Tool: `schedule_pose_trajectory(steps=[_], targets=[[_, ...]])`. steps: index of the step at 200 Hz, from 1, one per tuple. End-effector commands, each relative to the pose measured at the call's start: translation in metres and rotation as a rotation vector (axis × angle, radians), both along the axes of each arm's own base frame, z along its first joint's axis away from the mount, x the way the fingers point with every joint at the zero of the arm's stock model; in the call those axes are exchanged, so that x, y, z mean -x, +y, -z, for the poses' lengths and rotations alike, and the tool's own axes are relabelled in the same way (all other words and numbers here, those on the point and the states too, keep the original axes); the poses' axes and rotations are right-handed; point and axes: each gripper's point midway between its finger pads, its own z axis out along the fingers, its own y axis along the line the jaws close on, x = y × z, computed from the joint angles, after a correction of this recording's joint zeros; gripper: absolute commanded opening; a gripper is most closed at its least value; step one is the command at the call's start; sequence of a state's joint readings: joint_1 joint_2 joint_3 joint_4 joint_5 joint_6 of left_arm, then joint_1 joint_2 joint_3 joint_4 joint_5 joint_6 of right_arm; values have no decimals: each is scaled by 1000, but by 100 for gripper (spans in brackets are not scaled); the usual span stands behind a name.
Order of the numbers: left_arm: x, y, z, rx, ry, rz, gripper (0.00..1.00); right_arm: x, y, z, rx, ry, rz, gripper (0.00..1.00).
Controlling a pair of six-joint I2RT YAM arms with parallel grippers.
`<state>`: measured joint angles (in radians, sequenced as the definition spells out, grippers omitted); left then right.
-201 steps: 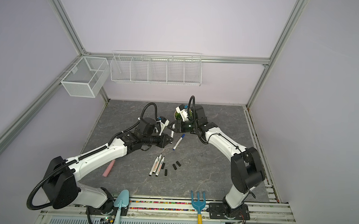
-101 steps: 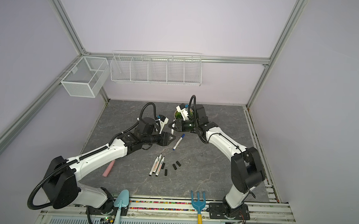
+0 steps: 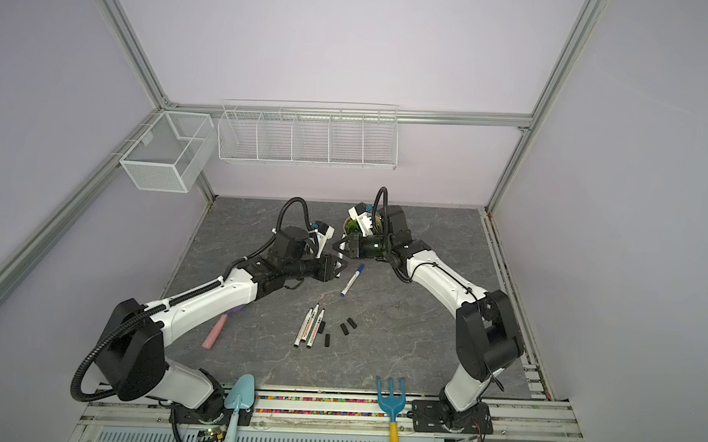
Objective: Insert the pens into the pen caps
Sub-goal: 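Lower the right gripper onto a black cap beside the markers and grasp it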
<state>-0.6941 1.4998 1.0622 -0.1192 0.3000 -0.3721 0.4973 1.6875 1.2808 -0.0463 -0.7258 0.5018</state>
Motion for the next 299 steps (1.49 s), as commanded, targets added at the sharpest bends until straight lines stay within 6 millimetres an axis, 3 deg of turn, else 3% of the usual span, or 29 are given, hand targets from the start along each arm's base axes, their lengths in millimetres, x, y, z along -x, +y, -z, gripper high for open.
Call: schedule_pose_trajectory(steps=[1, 12, 36, 54, 75, 99, 124, 164, 189, 222, 299], targets=[[-11, -4, -11, 24, -35, -10, 30, 0, 3, -1, -18, 8, -16, 13], [-11, -5, -14, 33, -43, -8, 24, 0, 3, 1, -15, 12, -15, 13], [-13, -2, -20, 52, -59, -26, 0, 1, 2, 6, -2, 25, -13, 15], [-21, 10, -18, 46, -54, -108, 0, 2, -3, 11, 41, 24, 0, 31], [-39, 42, -1, 34, 7, -281, 0, 12, -20, 25, 177, 6, 26, 45], [-52, 80, 21, 77, 102, -453, 0, 37, -43, 57, 362, 9, 22, 47], [-51, 97, 34, 54, 91, -497, 0, 71, -60, 103, 558, 41, -40, 45], [-44, 104, 43, -7, 109, -503, 0, 109, -58, 153, 780, 25, -150, 43], [-43, 106, 41, -6, 101, -503, 0, 118, -54, 168, 881, -12, -208, 42], [-42, 108, 39, -12, 90, -508, 0, 135, -48, 177, 931, -44, -318, 40], [-37, 112, 38, -34, 78, -496, 0, 145, -29, 190, 889, 32, -408, 37]])
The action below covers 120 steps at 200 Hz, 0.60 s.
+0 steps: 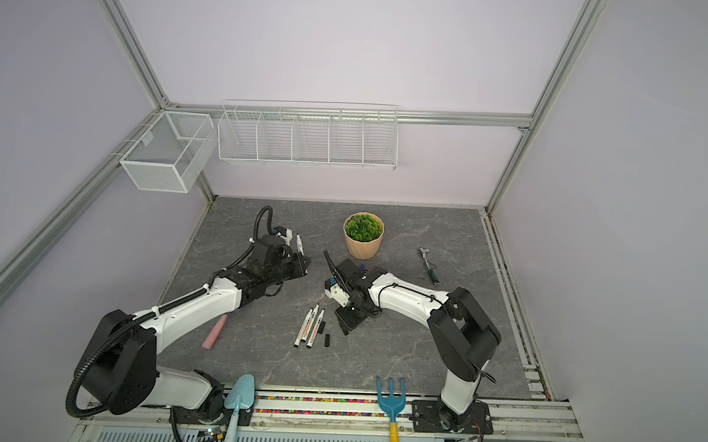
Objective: Insert the pens into the pen caps
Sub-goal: 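Lower the right gripper onto a black cap beside the markers and grasp it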
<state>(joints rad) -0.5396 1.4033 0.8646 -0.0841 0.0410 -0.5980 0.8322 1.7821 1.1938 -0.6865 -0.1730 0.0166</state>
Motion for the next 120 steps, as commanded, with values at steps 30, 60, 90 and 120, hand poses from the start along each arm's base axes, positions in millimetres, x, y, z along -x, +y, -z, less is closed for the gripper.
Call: schedule_pose_trajectory(steps=[30, 60, 90, 120], targets=[[5, 7, -10, -38, -38, 4, 0, 4, 4, 16, 44, 65, -31, 37], [7, 11, -13, -54, -48, 7, 0, 6, 6, 28, 90, 76, -42, 37], [8, 13, -17, -65, -66, 12, 0, 7, 8, 34, 142, 66, -72, 37], [9, 15, -21, -82, -80, 14, 0, 10, -1, 48, 255, 31, -109, 35]])
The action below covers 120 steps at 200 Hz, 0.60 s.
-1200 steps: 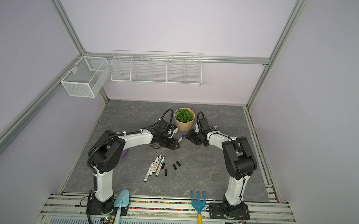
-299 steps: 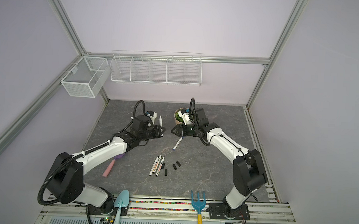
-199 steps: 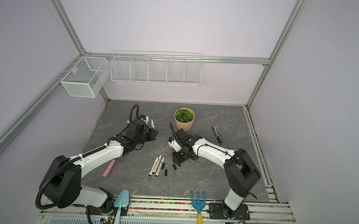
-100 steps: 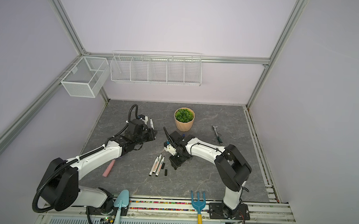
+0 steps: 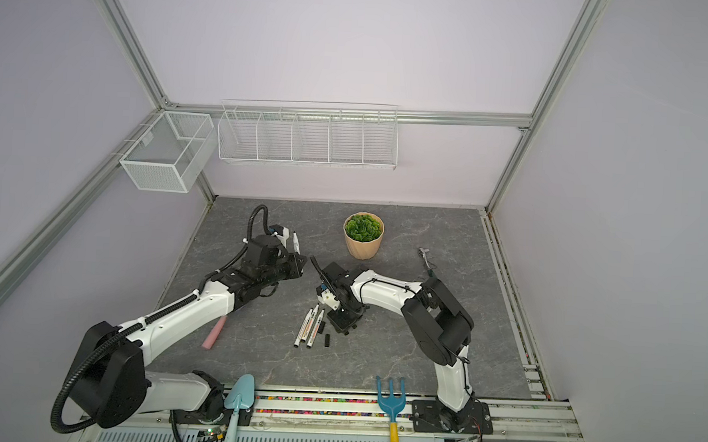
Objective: Insert the pens into the pen caps
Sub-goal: 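Lower the right gripper onto a black cap beside the markers and grasp it, then lift the black cap with the right gripper and bring it above the marker tip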
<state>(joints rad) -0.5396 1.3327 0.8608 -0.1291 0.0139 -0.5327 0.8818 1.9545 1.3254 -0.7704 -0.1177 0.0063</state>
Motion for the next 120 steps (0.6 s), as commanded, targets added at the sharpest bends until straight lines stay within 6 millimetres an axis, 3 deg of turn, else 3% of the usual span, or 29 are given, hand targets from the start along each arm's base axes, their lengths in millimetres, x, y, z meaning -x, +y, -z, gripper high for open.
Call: schedule_pose_trajectory(steps=[1, 35, 61, 99, 120], targets=[[2, 6, -5, -35, -26, -1, 0, 9, -14, 19, 130, -8, -61, 35], [4, 10, -11, -45, -44, -6, 0, 12, -23, 37, 256, -72, -117, 27], [6, 9, -13, -42, -50, 5, 0, 7, -11, 32, 192, -100, -116, 17], [8, 1, -14, -32, -54, 55, 0, -10, 15, -11, -45, -131, -64, 13], [12, -5, -12, -23, -48, 101, 0, -30, 31, -67, -259, -147, 20, 13]])
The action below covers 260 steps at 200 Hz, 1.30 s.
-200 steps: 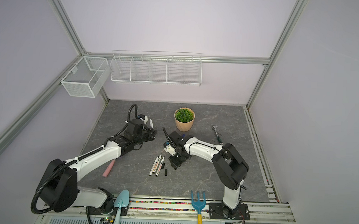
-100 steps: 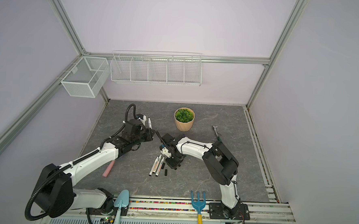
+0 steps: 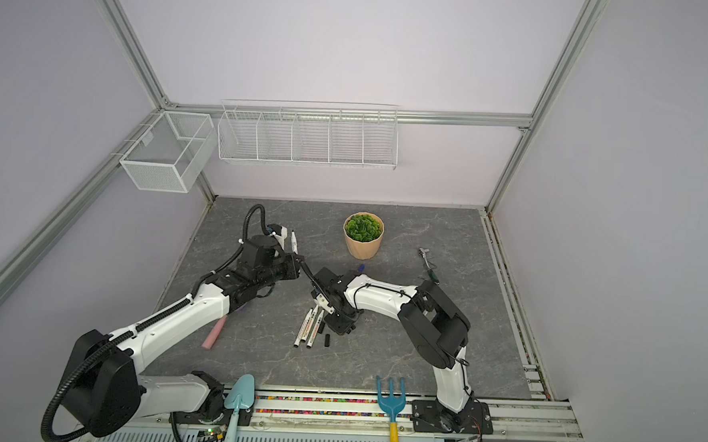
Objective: Insert the pens into the pen caps
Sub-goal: 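Lift the black cap with the right gripper and bring it above the marker tip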
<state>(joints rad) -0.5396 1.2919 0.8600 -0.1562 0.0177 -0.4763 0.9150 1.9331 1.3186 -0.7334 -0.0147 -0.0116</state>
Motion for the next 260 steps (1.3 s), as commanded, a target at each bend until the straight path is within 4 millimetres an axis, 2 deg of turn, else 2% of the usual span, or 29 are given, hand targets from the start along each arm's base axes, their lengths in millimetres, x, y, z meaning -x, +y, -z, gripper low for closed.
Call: schedule_pose_trajectory(steps=[1, 24, 44, 65, 86, 110, 170, 260], targets=[[6, -8, -2, 7, -11, 68, 0, -23, 28, -66, -299, -30, 46, 13], [13, -20, 3, 19, -3, 146, 0, -54, 37, -135, -509, -105, 119, 12], [23, -35, 6, 46, -7, 227, 0, -91, 31, -187, -624, -214, 196, 12], [40, -58, 3, 55, -46, 340, 0, -125, 20, -227, -746, -278, 294, 11], [57, -81, 3, 60, -65, 450, 0, -146, 12, -252, -883, -263, 357, 11], [63, -92, 0, 121, -54, 482, 0, -153, 11, -260, -949, -245, 374, 11], [65, -101, -8, 151, -65, 519, 0, -147, 24, -261, -1047, -164, 360, 11], [63, -103, -13, 151, -79, 522, 0, -147, 31, -244, -1030, -121, 368, 11]])
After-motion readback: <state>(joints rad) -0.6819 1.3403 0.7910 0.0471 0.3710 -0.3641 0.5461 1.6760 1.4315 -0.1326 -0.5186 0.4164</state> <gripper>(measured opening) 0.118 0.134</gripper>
